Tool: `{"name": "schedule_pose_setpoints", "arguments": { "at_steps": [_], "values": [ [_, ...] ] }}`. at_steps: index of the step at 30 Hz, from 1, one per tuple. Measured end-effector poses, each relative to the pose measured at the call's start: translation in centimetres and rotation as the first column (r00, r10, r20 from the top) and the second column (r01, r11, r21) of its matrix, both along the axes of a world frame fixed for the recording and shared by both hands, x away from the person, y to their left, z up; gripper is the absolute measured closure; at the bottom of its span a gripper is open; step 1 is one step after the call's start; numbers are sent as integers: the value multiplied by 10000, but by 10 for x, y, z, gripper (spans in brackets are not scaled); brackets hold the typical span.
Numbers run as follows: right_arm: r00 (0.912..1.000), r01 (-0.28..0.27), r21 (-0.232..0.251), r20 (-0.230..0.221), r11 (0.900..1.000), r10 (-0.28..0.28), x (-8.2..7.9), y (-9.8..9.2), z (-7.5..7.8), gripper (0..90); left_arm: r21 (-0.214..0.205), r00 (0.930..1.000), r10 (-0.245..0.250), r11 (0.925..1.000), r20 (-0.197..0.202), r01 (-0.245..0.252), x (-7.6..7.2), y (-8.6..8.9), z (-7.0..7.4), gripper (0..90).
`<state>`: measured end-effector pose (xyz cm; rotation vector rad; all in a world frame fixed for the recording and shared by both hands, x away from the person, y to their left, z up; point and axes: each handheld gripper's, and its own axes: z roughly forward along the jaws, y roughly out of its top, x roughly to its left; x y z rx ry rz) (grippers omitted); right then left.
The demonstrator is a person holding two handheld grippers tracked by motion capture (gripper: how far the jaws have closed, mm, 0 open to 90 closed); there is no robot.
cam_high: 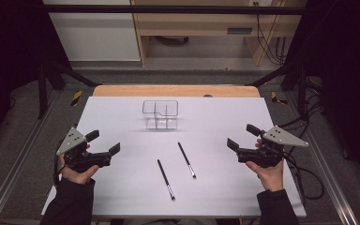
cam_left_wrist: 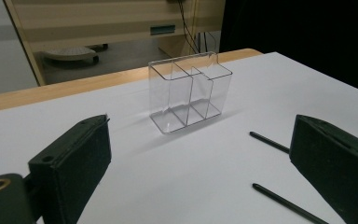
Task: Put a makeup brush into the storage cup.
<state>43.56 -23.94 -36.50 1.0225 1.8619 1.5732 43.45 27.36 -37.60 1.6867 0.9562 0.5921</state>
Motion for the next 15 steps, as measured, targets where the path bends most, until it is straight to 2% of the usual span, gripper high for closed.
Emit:
{"name": "schedule_pose_setpoints", "arguments": {
  "at_steps": [9,15],
  "values": [
    [10000,-39,-217,-77,9998,38,1,3,-2,94,162,9999,-25,9999,-113,27,-1,-5,-5,47],
    [9997,-191,-450,-168,9988,184,1,13,-4,100,214,9998,-91,9997,-177,94,-1,-8,-8,49]
  ]
}}
